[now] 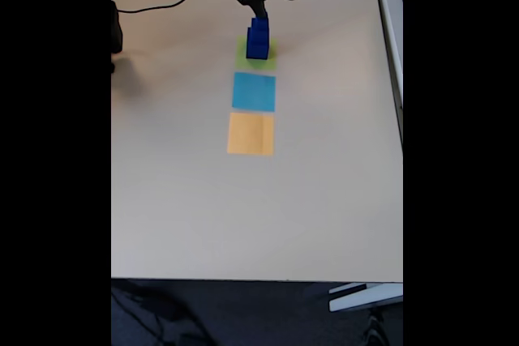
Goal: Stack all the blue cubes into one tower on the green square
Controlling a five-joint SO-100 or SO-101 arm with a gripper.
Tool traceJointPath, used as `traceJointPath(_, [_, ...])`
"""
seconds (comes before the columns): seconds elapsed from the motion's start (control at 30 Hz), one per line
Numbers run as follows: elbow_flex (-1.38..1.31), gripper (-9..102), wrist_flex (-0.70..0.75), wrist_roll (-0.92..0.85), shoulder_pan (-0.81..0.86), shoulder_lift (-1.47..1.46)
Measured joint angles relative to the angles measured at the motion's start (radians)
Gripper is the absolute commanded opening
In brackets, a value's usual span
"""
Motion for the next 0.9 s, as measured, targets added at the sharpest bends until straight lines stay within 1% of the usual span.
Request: traceJointPath(0.9, [0.005, 4, 0.0, 0.0, -0.005, 0.0])
